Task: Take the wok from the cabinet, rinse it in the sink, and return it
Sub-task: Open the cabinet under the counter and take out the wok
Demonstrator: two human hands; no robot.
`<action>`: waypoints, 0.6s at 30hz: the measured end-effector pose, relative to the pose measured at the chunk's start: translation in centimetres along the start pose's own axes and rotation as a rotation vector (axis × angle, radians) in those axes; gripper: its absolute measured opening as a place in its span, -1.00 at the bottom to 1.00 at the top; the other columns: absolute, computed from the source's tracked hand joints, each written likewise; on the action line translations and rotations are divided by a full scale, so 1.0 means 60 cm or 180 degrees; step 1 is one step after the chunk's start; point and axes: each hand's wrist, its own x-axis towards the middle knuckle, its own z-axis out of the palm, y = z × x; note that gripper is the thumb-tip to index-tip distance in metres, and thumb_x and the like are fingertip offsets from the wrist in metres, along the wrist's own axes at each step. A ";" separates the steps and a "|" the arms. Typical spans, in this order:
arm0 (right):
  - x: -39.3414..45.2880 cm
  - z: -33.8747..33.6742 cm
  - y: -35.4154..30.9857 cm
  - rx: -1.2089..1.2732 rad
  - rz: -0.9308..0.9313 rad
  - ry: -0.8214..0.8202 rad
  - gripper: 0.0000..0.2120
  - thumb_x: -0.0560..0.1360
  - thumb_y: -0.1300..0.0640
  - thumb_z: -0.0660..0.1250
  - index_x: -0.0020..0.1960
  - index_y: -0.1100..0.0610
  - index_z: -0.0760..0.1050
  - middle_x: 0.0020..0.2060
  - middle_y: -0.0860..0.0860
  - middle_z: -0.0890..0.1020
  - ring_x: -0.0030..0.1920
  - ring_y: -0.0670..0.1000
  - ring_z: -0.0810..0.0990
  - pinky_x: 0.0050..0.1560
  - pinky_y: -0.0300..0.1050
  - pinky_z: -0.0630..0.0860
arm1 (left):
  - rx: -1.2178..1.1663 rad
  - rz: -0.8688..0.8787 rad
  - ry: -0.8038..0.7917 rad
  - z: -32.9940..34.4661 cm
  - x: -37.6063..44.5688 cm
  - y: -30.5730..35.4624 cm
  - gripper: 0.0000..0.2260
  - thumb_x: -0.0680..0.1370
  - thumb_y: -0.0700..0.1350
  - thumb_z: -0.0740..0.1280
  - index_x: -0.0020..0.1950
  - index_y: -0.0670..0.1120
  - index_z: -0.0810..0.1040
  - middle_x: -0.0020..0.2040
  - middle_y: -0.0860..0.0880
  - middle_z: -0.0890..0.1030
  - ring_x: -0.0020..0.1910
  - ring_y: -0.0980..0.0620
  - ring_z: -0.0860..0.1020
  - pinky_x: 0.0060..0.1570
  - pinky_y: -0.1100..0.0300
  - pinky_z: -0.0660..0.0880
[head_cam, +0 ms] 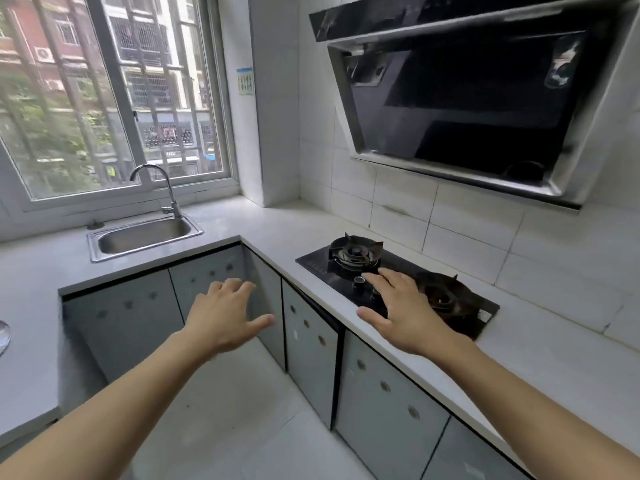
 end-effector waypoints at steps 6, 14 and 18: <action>0.187 0.070 0.045 0.0231 -0.0011 -0.0232 -0.33 0.55 -0.22 0.20 0.56 -0.07 0.04 0.56 0.04 0.05 0.54 0.08 -0.07 0.45 0.20 0.12 | 0.0114 -0.0135 -0.0158 0.031 0.154 -0.007 -0.30 0.48 0.42 0.15 0.49 0.05 0.26 0.50 -0.02 0.30 0.43 -0.12 0.29 0.27 -0.08 0.37; 0.388 0.124 0.051 0.0219 -0.0150 -0.0446 -0.34 0.56 -0.20 0.19 0.56 -0.06 0.03 0.56 0.04 0.04 0.54 0.06 -0.09 0.46 0.17 0.10 | -0.0066 -0.0360 -0.0147 0.062 0.328 -0.080 -0.32 0.49 0.41 0.16 0.49 0.06 0.27 0.50 -0.02 0.31 0.44 -0.11 0.28 0.29 -0.07 0.37; 0.487 0.167 0.040 0.0112 -0.0101 -0.0520 -0.35 0.56 -0.21 0.19 0.56 -0.07 0.04 0.56 0.02 0.04 0.55 0.06 -0.09 0.46 0.17 0.10 | -0.0157 -0.0371 -0.0200 0.097 0.410 -0.135 -0.32 0.50 0.39 0.16 0.51 0.05 0.25 0.51 -0.02 0.30 0.45 -0.11 0.28 0.31 -0.06 0.36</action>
